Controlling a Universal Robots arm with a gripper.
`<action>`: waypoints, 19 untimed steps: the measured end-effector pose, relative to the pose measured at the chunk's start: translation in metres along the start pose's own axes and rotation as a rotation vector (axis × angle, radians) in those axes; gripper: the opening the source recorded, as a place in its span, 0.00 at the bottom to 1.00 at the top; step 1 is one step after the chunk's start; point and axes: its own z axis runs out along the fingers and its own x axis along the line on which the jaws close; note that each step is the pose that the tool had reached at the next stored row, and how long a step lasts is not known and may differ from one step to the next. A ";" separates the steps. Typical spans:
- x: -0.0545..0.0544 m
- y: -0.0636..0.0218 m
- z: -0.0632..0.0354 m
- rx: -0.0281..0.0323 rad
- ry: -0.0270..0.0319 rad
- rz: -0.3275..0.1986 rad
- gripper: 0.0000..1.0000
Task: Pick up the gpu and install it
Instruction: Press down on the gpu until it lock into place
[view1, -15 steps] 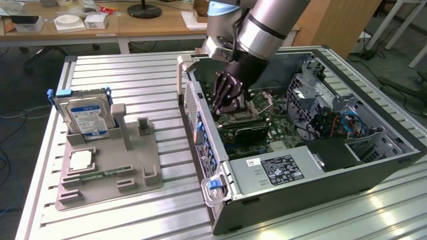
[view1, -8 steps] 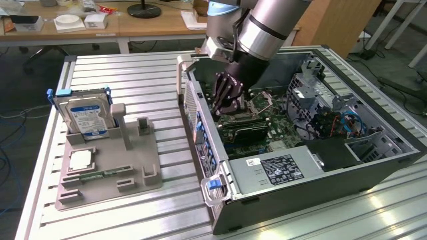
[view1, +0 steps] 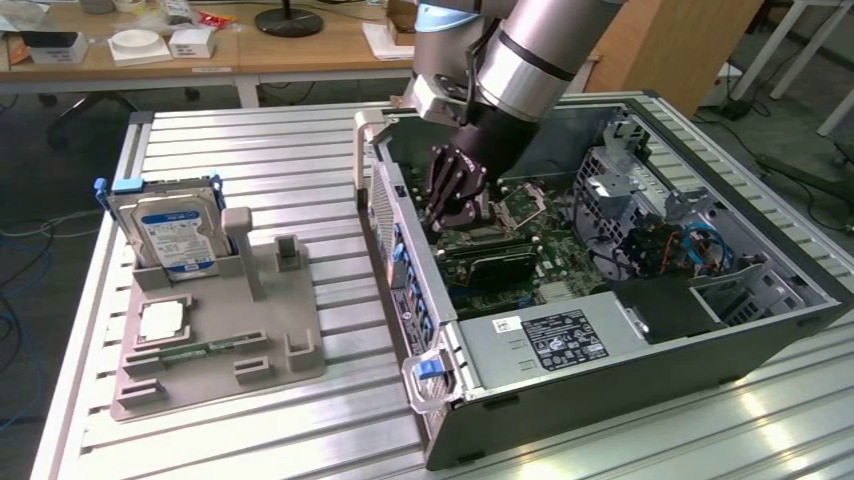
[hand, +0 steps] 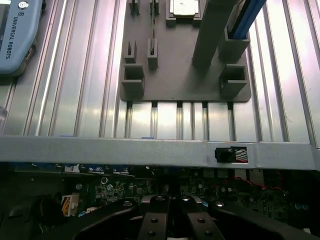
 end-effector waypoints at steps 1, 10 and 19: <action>0.000 -0.0001 0.0001 0.0001 -0.0002 0.000 0.10; 0.000 -0.0022 0.0005 -0.0089 -0.0001 0.000 0.10; 0.000 -0.0200 -0.0049 -0.0963 0.0001 -0.003 0.10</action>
